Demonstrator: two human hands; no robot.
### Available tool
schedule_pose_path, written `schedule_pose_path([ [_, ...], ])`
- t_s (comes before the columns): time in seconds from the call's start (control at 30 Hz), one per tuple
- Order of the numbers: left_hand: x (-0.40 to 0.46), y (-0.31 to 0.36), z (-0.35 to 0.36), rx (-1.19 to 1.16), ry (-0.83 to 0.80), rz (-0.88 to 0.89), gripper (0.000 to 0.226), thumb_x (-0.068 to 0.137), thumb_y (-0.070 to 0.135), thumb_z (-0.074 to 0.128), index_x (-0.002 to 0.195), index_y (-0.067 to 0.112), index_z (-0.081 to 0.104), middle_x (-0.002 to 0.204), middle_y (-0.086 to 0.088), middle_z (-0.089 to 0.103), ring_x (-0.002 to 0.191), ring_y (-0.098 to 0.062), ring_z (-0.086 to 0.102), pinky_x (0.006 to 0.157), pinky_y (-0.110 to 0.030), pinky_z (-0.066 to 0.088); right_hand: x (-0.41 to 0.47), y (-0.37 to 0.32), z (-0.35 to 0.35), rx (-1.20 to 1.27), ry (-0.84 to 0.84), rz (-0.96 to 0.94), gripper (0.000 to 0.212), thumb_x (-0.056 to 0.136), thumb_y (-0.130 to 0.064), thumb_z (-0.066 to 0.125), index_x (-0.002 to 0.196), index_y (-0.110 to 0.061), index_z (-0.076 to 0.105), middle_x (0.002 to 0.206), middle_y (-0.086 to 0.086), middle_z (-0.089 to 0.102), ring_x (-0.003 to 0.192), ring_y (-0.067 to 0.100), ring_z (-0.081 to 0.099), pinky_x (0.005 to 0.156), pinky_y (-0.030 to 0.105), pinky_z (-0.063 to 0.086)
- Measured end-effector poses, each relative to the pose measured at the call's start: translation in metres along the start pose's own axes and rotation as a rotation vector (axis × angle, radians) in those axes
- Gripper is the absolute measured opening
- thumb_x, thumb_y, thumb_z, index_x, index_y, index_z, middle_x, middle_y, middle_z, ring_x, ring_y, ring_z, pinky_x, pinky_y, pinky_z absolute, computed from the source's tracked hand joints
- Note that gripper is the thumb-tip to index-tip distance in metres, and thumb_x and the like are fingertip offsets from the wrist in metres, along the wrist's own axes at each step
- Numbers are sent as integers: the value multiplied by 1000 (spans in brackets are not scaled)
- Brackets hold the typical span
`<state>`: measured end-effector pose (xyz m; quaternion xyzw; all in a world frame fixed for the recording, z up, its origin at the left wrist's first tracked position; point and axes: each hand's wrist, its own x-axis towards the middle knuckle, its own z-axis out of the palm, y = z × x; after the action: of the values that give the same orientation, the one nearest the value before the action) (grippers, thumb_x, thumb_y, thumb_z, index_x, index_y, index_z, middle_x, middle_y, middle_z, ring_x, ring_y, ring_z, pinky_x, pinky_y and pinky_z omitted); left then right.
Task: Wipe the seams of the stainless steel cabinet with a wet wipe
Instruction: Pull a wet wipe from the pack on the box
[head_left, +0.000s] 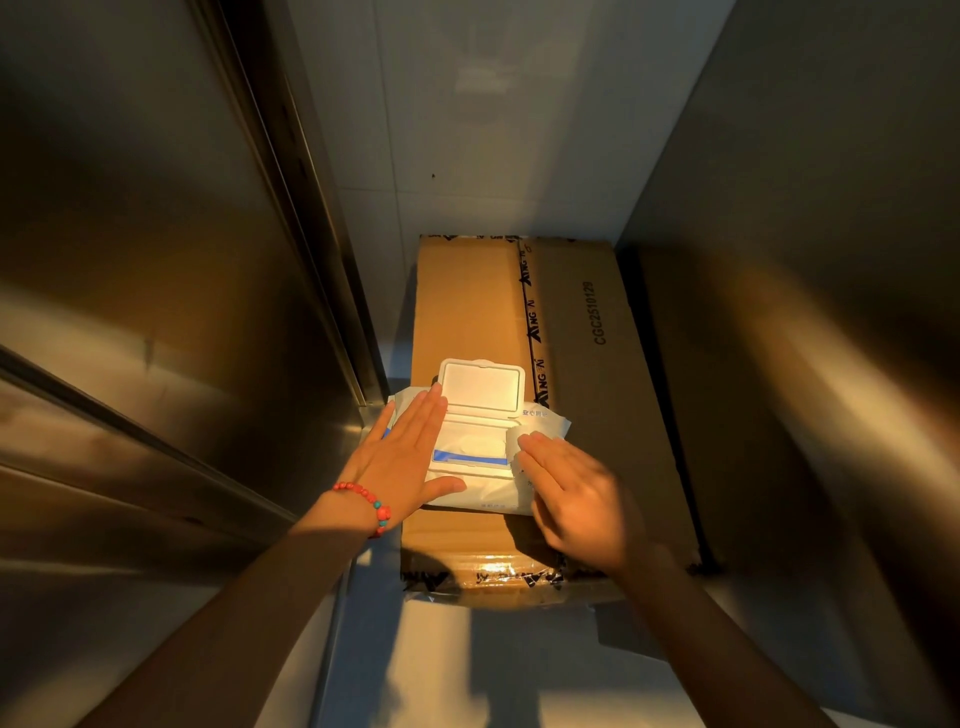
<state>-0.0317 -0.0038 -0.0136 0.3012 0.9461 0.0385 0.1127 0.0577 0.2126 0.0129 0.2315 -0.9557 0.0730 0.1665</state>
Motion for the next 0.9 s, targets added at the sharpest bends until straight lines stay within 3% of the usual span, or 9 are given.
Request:
schedule_pose_path([
  [0.6,0,1,0,-25,-9,9,97,87,65,36,145,10,-18,156,-5,-15,144,-17,-11,109,-32,-17,21,-25,-9,-43,43,26,47,65,-21,82,105,0,70,109,16,68,101,28,67,85,39,53],
  [0.9,-1,0,2,-8,1,19,87,89,64,29,137,17,-26,155,-4,-18,143,-16,-14,113,-34,-13,38,-47,-3,8,78,34,43,65,-20,83,102,-1,72,107,16,69,99,27,67,87,34,50],
])
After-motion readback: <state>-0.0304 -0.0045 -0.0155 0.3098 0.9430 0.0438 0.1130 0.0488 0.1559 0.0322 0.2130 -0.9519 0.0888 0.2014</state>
